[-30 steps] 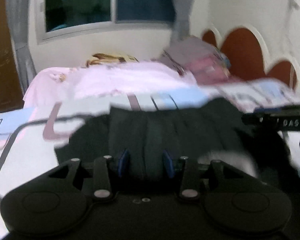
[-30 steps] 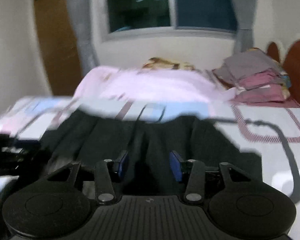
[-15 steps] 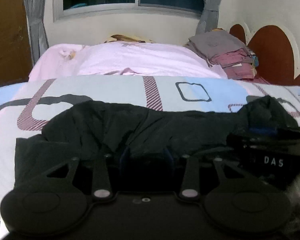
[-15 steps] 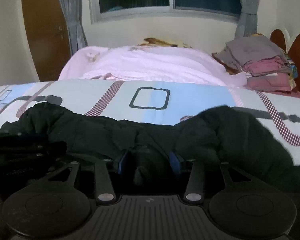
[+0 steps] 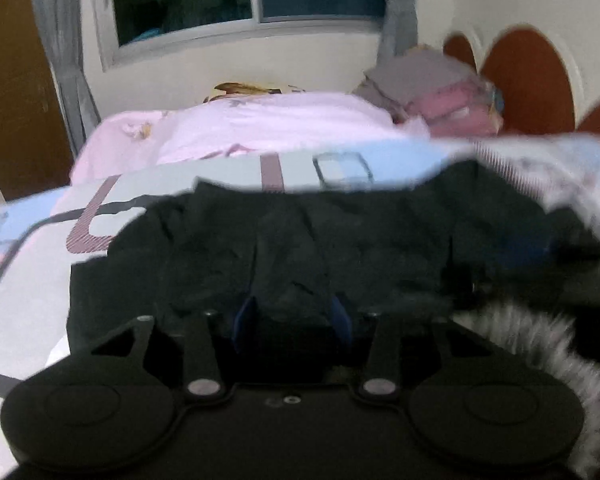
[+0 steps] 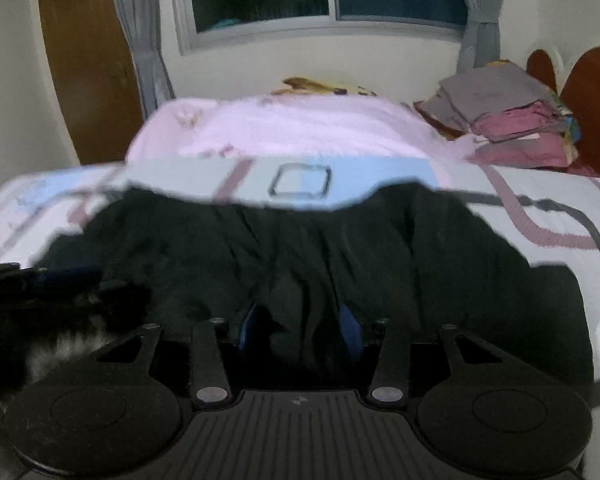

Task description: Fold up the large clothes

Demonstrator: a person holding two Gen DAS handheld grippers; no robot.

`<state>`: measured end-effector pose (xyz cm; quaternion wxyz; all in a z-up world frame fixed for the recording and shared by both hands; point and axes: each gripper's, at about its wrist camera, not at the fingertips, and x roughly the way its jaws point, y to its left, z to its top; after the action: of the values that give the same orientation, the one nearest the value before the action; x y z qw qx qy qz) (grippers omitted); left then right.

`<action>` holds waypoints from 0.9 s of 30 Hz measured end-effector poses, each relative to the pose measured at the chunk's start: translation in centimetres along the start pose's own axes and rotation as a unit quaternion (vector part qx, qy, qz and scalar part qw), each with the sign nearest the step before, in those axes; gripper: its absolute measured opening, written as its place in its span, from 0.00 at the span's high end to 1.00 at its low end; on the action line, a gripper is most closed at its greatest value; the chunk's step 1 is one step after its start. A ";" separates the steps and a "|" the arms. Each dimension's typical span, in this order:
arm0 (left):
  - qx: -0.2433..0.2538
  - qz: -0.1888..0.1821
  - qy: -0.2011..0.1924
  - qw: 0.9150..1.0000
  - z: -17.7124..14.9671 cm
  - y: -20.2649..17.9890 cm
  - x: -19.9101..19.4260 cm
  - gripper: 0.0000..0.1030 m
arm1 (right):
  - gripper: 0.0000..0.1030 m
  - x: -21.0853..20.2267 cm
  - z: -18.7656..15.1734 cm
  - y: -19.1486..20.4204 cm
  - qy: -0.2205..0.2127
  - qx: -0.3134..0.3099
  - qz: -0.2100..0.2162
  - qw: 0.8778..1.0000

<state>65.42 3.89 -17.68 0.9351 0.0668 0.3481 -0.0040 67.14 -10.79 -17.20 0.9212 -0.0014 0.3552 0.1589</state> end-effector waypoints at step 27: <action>0.022 0.005 0.017 1.000 -5.3 -1.9 -5.4 0.60 | 0.32 -5.6 -6.3 0.8 0.033 0.003 0.010 0.999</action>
<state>57.79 2.46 -18.33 0.9272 0.0894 0.3636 -0.0058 58.84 -12.36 -18.17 0.9072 -0.0005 0.3861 0.1673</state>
